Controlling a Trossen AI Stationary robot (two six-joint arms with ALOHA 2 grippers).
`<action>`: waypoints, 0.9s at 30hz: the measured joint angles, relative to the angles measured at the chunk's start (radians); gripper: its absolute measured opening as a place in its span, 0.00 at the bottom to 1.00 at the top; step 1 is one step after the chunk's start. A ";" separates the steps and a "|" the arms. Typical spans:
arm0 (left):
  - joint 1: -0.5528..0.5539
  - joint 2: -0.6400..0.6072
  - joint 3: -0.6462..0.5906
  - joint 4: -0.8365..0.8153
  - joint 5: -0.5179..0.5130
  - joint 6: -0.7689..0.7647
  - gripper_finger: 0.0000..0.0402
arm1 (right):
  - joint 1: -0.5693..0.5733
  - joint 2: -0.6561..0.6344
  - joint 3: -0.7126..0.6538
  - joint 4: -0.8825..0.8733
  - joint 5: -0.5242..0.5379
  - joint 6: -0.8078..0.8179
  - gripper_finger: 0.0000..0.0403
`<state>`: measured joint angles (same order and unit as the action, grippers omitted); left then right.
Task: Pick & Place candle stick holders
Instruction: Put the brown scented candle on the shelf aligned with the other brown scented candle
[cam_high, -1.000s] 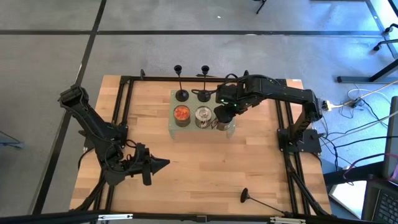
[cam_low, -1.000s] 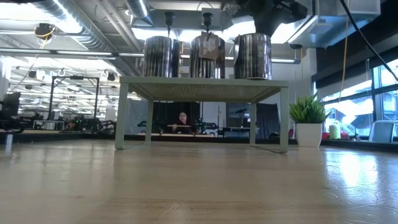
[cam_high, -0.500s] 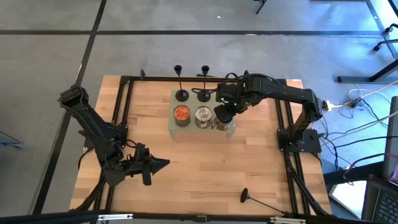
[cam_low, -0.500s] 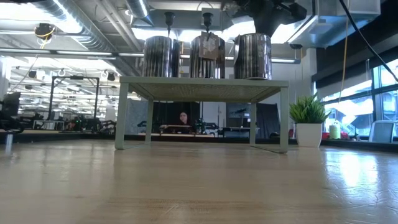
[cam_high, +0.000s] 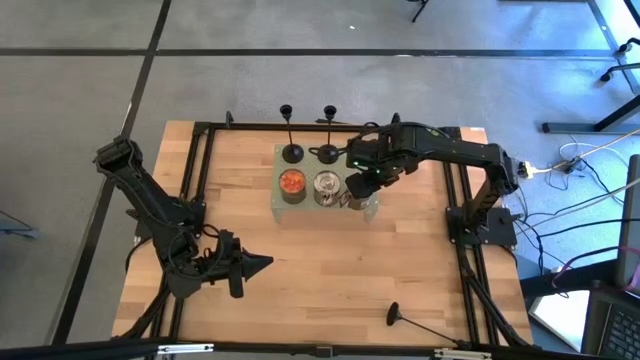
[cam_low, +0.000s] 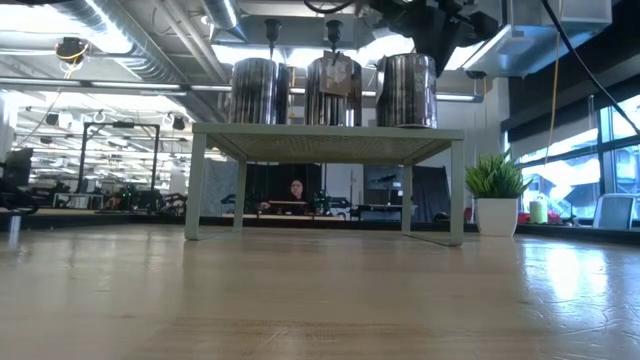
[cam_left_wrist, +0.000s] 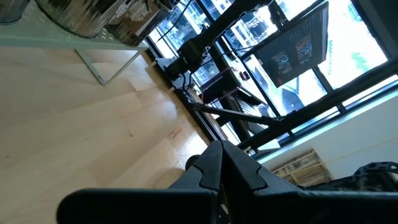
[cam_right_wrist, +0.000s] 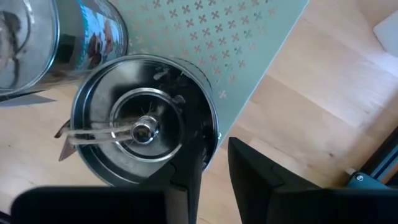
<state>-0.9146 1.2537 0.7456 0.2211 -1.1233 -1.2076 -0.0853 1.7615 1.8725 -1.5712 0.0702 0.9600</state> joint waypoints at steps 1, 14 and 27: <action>0.000 0.000 0.000 0.000 0.000 0.000 0.00 | 0.000 0.000 0.000 0.000 0.001 0.000 0.20; 0.000 0.000 0.000 0.000 0.007 -0.001 0.00 | 0.000 0.000 0.000 0.000 0.043 0.000 0.20; 0.000 0.000 0.000 0.001 0.009 -0.002 0.00 | 0.000 0.000 0.000 0.000 0.060 -0.004 0.20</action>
<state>-0.9146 1.2537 0.7456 0.2222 -1.1145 -1.2091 -0.0854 1.7615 1.8725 -1.5709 0.1305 0.9562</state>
